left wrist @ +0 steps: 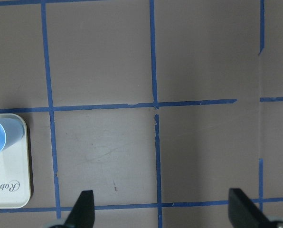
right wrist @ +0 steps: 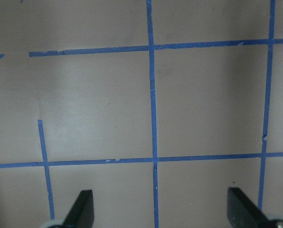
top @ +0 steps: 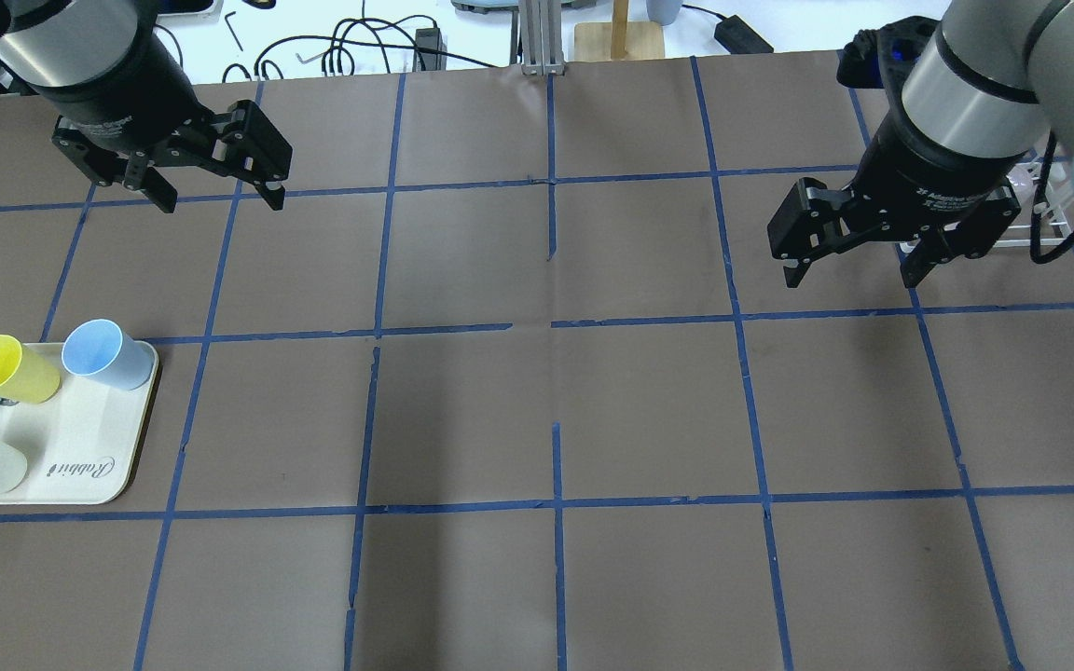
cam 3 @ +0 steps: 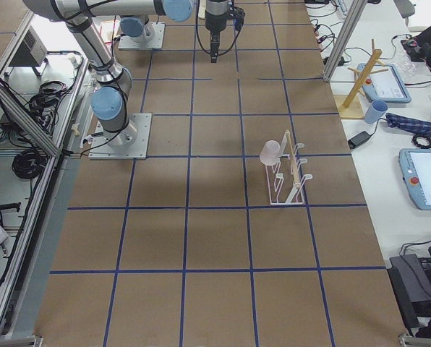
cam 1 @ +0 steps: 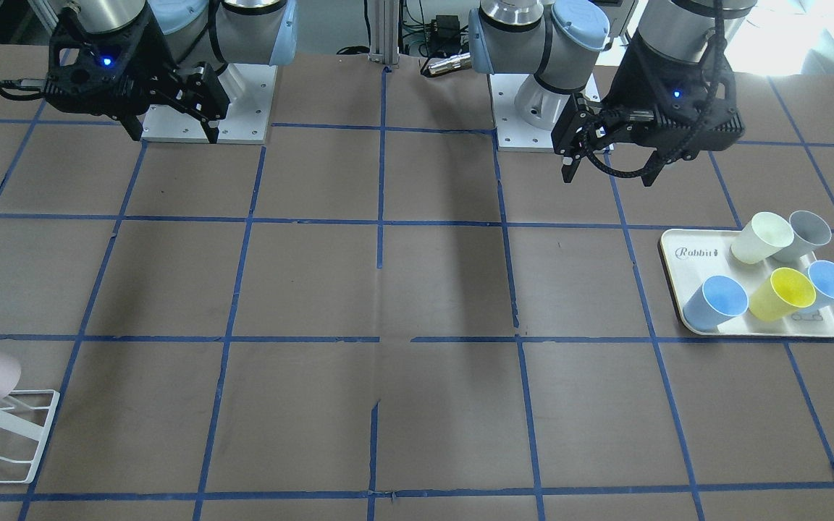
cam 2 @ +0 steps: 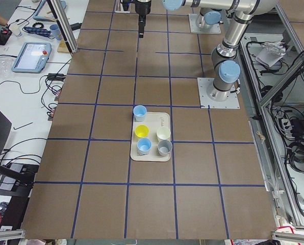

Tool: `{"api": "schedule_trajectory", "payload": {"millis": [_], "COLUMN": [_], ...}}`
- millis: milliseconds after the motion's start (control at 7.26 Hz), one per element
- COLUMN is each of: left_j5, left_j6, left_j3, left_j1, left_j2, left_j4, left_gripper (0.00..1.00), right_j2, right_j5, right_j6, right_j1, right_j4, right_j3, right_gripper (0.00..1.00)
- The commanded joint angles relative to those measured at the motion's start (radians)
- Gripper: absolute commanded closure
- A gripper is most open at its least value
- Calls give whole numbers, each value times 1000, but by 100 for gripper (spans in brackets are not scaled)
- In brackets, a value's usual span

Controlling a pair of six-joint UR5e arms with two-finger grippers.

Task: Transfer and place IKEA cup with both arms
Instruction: 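Move the right gripper to the pink cup on the white wire rack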

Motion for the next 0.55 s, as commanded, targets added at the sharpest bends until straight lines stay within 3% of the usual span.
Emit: {"api": "schedule_trajectory", "payload": {"millis": [0,413], "left_j5": [0,0], "left_j6": [0,0], "left_j3": [-1,-1], "left_j1": [0,0], "left_j2": [1,1], "left_j4": [1,4], "left_gripper": [0,0], "right_j2": [0,6], "right_j5": [-8,-4], "right_j6": [1,-13], "right_j1": [0,-9], "right_j4": [0,-8], "right_j3": [0,0], "right_gripper": [0,0]}}
